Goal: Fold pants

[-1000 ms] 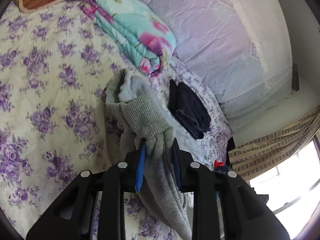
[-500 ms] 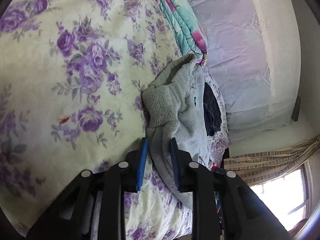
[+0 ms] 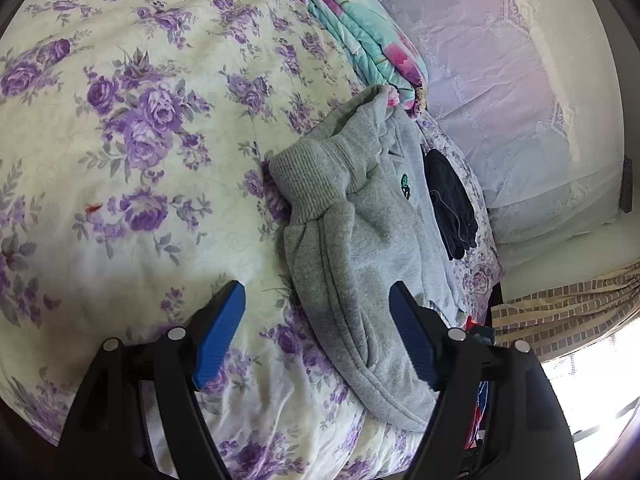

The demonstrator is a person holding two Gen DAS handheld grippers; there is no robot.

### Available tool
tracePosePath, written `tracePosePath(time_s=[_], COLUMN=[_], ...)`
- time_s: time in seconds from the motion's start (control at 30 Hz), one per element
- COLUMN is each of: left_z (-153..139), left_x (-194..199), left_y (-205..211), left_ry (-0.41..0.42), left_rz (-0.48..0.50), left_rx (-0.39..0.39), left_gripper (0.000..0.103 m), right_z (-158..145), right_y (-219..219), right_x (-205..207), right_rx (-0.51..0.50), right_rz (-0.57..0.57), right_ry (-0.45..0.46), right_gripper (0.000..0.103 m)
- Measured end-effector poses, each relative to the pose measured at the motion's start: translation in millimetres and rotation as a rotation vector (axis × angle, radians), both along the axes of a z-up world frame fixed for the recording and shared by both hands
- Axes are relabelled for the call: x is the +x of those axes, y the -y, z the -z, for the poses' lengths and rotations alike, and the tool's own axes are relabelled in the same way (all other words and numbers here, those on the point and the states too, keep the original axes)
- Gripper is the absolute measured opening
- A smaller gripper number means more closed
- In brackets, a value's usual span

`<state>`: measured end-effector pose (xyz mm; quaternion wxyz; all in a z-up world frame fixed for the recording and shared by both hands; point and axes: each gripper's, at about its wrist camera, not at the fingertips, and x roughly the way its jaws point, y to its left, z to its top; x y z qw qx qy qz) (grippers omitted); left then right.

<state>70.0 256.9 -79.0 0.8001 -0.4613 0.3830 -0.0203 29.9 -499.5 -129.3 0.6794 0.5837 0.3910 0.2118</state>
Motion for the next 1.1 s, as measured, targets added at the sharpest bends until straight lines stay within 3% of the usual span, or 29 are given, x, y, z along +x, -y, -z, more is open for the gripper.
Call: tracePosePath(time_s=[0.03,0.07,0.2,0.23,0.3,0.33,0.5,0.63,0.73,0.83,0.9,0.97,1.0,1.1], left_z=[0,1,-4,-3,-4,-4,-4,-3,-5,3,6,-6,-18,-70], left_x=[1,3,8,8,7,5,0,9,27,51,62,67,68,73], left_y=[1,3,16,18,21,20,10,8,12,11,8,3,1,5], left_ry=[-0.002,-0.006,-0.02,-0.022,-0.016,-0.011,-0.002,-0.03,-0.041,-0.075,-0.089,-0.039,-0.003,0.116], left_rz=[0.001,0.001,0.003,0.003,0.001,-0.001,-0.012,-0.015,0.022,0.044,0.042,0.038,0.037,0.051], left_rx=[0.001,0.008,0.096,0.112,0.131,0.126,0.056,0.055,0.068,0.028,-0.015,-0.077,-0.09,-0.049], left_gripper=[0.079,0.082,0.088,0.088,0.088,0.088,0.086,0.08,0.061,0.043,0.019,0.015,0.015,0.014], right_z=[7,14,10,10,13,15,9,-16,-32,-46,-53,-67,-80,-142], right_y=[-3,-6,-10,-14,-24,-28,-29,-17,-12,-15,-18,-18,-16,-6], right_x=[0,4,10,12,18,20,23,29,50,82,109,139,153,190], right_rx=[0.013,0.011,-0.005,-0.027,-0.066,-0.07,-0.12,-0.153,-0.15,-0.169,-0.162,-0.153,-0.147,-0.181], right_rz=[0.033,0.091,0.292,0.309,0.293,0.271,0.225,0.206,0.165,0.12,0.099,0.092,0.094,0.13], right_ry=[-0.018,-0.041,0.019,0.033,0.055,0.065,0.122,0.177,0.184,0.19,0.171,0.171,0.185,0.311], right_gripper=[0.068,0.06,0.053,0.047,0.019,0.016,0.012,0.012,0.012,0.012,0.01,0.0,0.0,0.0])
